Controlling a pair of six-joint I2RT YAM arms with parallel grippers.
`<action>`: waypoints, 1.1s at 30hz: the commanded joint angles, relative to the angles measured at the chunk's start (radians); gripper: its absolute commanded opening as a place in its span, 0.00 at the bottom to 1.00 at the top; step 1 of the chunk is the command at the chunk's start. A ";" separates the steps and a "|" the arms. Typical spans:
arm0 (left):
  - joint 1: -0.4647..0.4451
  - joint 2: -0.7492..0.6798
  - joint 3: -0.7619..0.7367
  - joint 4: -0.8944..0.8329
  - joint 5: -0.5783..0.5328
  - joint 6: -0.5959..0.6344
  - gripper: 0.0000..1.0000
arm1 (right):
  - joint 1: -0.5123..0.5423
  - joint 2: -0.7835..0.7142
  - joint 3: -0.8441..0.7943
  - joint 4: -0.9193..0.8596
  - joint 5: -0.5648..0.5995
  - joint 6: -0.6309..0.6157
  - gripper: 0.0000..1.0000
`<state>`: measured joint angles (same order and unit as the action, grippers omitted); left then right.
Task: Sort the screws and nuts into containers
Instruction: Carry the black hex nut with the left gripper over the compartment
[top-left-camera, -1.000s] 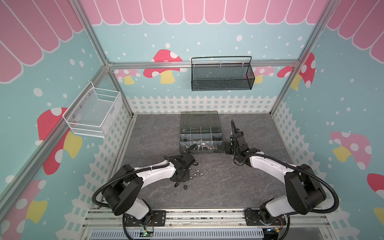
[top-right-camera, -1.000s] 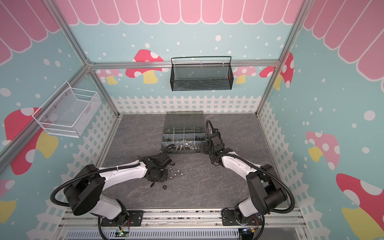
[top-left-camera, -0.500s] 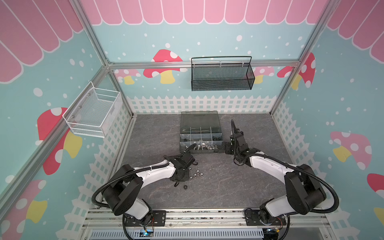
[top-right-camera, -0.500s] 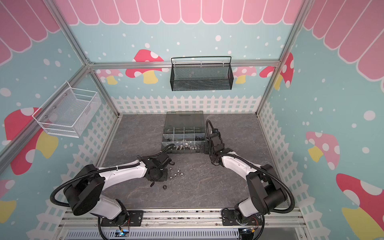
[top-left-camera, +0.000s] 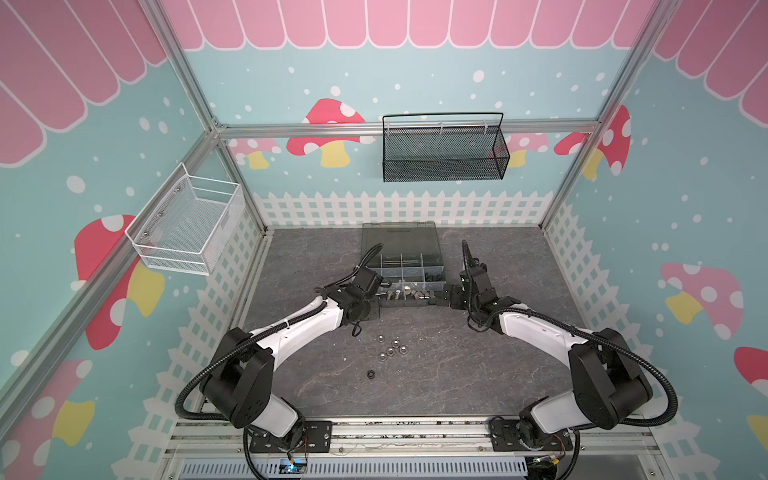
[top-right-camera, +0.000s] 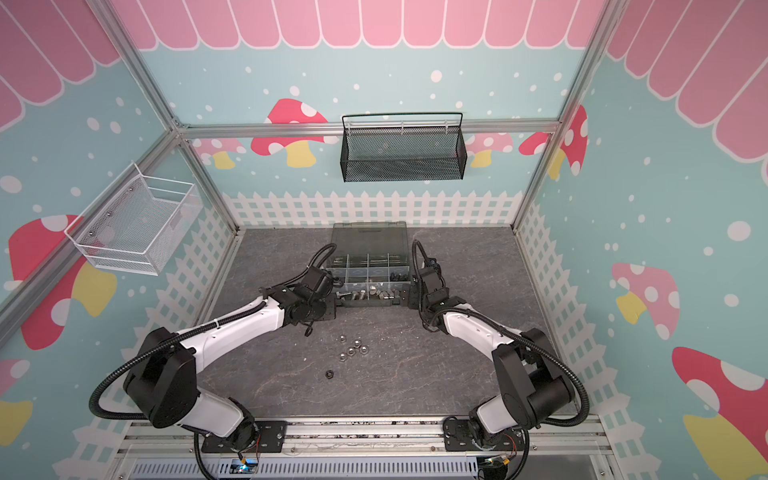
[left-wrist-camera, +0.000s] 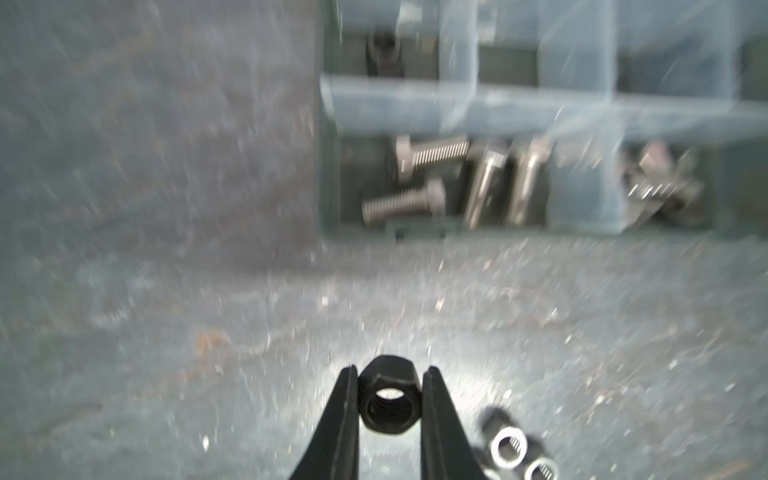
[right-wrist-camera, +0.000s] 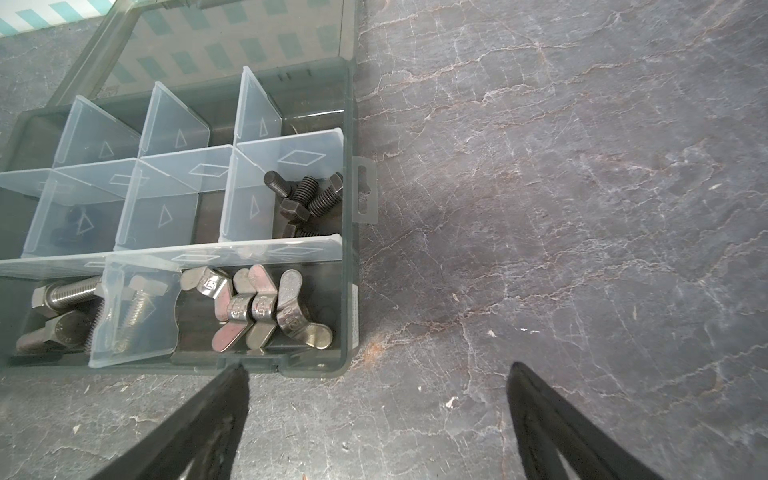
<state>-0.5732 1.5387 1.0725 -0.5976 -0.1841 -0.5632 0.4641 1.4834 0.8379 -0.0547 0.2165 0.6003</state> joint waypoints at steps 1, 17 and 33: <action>0.033 0.059 0.070 0.043 -0.016 0.062 0.14 | -0.004 -0.022 -0.007 0.000 0.004 0.012 0.98; 0.150 0.375 0.383 0.069 0.061 0.135 0.14 | -0.004 -0.041 -0.003 -0.014 0.010 0.017 0.98; 0.199 0.516 0.496 0.044 0.089 0.138 0.26 | -0.003 -0.027 0.003 -0.015 0.005 0.017 0.98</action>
<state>-0.3756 2.0418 1.5398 -0.5430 -0.1108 -0.4366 0.4641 1.4673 0.8379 -0.0593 0.2165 0.6037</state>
